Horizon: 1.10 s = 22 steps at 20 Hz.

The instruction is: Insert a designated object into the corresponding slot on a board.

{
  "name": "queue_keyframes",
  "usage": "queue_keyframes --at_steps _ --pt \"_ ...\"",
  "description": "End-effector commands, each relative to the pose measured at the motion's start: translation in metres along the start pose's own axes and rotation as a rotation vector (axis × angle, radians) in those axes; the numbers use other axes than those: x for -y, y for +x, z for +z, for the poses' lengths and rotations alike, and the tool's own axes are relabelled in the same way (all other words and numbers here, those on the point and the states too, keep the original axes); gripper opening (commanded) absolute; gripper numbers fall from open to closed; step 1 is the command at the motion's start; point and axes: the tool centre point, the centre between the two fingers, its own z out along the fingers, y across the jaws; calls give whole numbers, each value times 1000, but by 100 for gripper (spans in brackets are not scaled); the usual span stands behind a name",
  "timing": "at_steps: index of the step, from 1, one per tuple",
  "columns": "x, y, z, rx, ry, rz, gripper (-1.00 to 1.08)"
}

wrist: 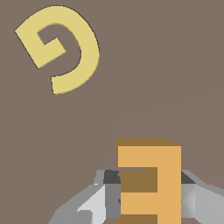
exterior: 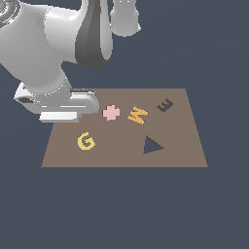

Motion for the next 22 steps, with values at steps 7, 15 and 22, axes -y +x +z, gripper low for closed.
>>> queue_keyframes --at_steps 7,15,22 --pt "0 0 0 0 0 0 -100" --pt "7 11 -1 -1 0 -68 -100" --pt "26 35 -1 -1 -1 -238 -100"
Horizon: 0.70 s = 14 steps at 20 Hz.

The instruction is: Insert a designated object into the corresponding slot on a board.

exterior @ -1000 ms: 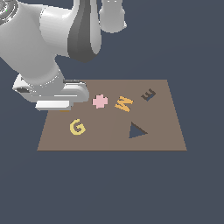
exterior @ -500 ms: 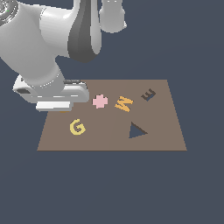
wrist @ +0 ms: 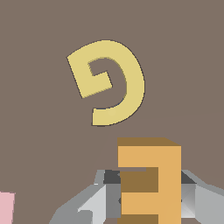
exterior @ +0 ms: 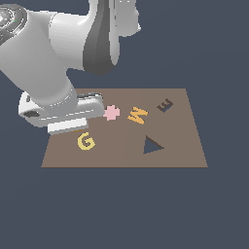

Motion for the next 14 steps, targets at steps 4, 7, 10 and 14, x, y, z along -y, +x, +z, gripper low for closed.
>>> queue_keyframes --at_steps 4,7,10,14 --pt "20 28 -1 -1 0 -187 -100" --pt "36 46 -2 -1 -1 -317 -100" --pt "56 61 -3 -1 -1 -452 -100" --pt "84 77 -3 -1 -1 -627 -100"
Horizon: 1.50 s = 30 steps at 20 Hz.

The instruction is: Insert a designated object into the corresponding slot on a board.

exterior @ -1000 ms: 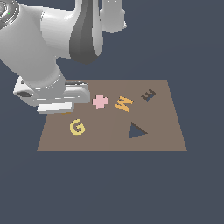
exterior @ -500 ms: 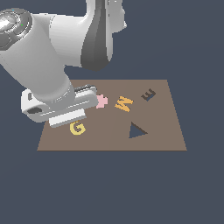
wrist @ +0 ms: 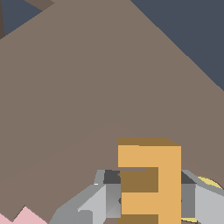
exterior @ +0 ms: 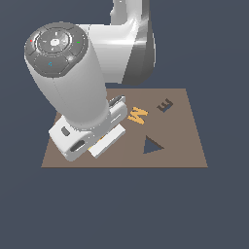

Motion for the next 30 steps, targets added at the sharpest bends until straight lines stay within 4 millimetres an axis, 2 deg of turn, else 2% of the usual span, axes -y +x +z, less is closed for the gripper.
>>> queue_keyframes --at_steps 1,9,16,22,30 --pt "11 17 -1 0 0 -111 -100" --pt "56 62 -2 -1 -1 -454 -100" --pt "108 86 -4 -1 -1 -762 -100" --pt "161 92 -5 -1 -1 -1042 -100" --pt "219 81 -6 -1 0 -1357 -100"
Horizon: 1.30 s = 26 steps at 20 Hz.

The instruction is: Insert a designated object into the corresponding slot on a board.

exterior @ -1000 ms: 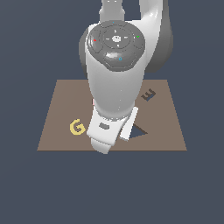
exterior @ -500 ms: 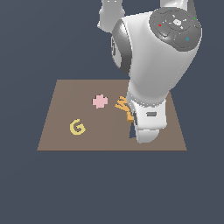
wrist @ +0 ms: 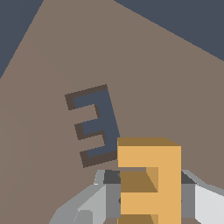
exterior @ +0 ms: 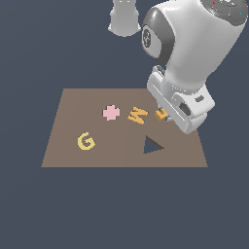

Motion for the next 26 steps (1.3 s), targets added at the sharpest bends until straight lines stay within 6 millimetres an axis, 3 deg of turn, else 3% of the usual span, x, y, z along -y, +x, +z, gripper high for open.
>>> queue_keyframes --at_steps 1,9,22,23,26 --pt "9 12 0 0 0 -82 -100" --pt "28 33 -1 0 1 -230 -100" --pt "32 35 9 1 0 -254 -100" --pt "32 35 9 1 0 -254 100" --pt "32 35 9 1 0 -254 100"
